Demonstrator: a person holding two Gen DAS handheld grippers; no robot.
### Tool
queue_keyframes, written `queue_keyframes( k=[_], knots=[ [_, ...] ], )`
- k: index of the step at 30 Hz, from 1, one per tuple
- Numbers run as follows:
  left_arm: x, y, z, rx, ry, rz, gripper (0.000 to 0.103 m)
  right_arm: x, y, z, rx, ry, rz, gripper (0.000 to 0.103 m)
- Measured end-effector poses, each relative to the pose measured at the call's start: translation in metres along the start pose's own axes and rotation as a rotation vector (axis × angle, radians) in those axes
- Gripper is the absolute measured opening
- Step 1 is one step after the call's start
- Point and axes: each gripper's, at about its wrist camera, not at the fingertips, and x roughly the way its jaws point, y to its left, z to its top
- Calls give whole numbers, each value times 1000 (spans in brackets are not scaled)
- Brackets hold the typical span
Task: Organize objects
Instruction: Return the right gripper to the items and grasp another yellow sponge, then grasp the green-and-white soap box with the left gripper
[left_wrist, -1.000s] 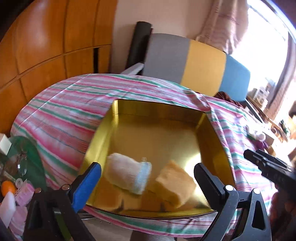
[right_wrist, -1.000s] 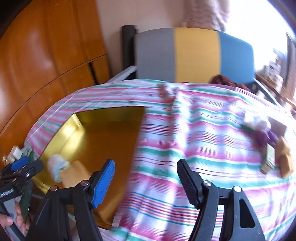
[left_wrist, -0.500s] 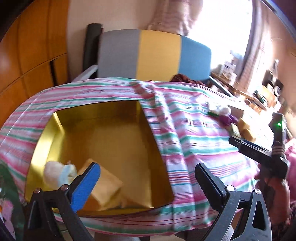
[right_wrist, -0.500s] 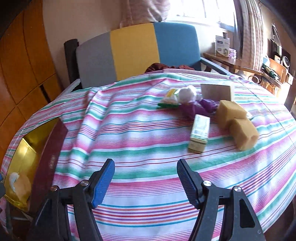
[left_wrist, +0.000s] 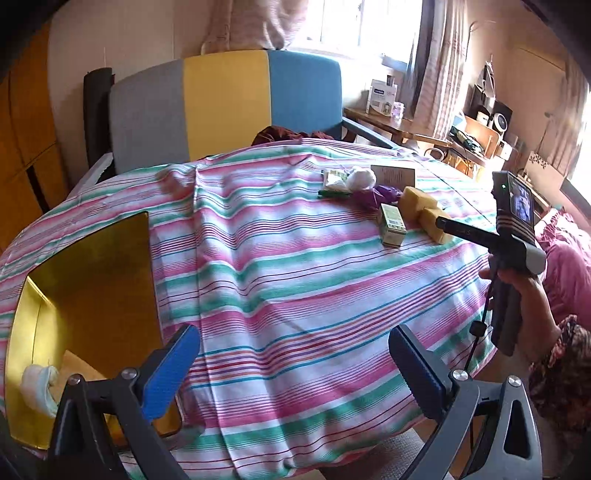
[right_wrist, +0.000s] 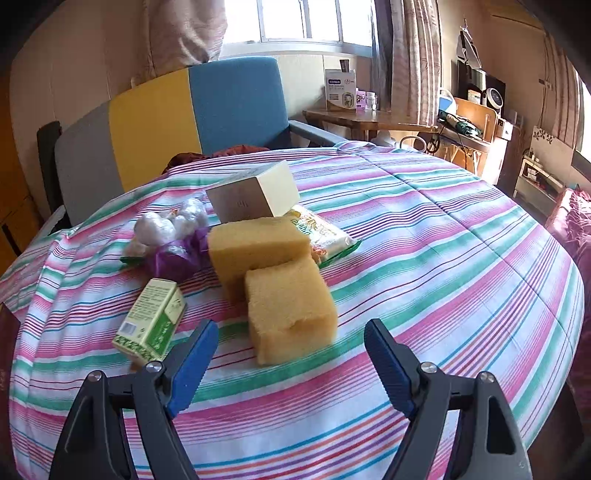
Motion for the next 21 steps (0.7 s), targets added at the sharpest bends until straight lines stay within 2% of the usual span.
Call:
queue_keyframes(
  k=[5,8,10,21],
  knots=[
    [18,-14,7,15,35,-26,103,31,-5,9,-12,53,60,82],
    [27,-20,12,26,45,-21,103,40,-4,9,0,69,95,70],
    [35,-23,15,29,56,-21,103,42,0,8,-16,69,86,57],
    [75,-54,29,66,101,-46,103,29,-6,-6,41,14,77,55]
  ],
)
